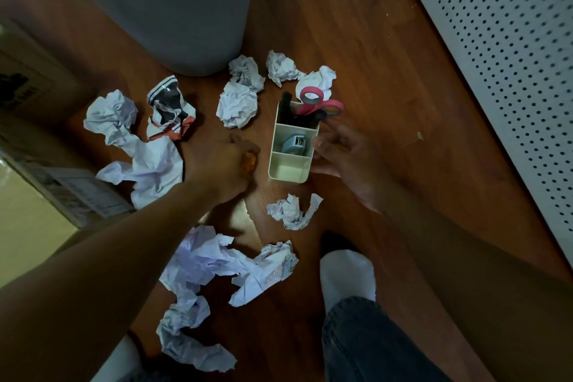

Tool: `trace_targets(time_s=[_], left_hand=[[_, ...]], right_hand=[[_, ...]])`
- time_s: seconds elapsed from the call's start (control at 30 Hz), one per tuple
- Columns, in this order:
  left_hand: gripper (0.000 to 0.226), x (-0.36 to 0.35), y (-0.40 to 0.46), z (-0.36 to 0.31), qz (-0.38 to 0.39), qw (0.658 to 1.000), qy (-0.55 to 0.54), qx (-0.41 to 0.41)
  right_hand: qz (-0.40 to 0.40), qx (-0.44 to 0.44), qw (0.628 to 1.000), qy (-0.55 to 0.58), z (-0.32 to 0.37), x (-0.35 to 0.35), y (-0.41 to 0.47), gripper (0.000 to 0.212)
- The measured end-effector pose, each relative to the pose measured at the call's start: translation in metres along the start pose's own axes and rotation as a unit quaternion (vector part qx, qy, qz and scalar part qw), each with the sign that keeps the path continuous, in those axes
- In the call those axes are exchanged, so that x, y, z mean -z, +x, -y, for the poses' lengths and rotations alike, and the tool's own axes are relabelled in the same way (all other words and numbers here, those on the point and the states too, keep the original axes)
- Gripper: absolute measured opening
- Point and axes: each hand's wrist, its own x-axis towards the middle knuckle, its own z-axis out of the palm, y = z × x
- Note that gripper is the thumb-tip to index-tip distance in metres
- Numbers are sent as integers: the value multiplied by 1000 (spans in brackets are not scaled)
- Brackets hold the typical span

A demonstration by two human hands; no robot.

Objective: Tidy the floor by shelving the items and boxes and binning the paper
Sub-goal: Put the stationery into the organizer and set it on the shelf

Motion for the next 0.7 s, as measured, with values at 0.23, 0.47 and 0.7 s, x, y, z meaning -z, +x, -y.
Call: trace_targets(time_s=[0.23, 0.47, 0.7], left_hand=[[29, 44, -19, -24, -125, 922, -367, 4], [31, 59, -28, -35, -108, 892, -435, -67], [28, 39, -24, -33, -82, 945, -304, -88]], right_hand=[[5, 8, 1000, 1, -1, 1, 0, 48], [6, 22, 1000, 4, -2, -2, -1, 48], [7, 25, 1000, -6, -3, -2, -3, 47]])
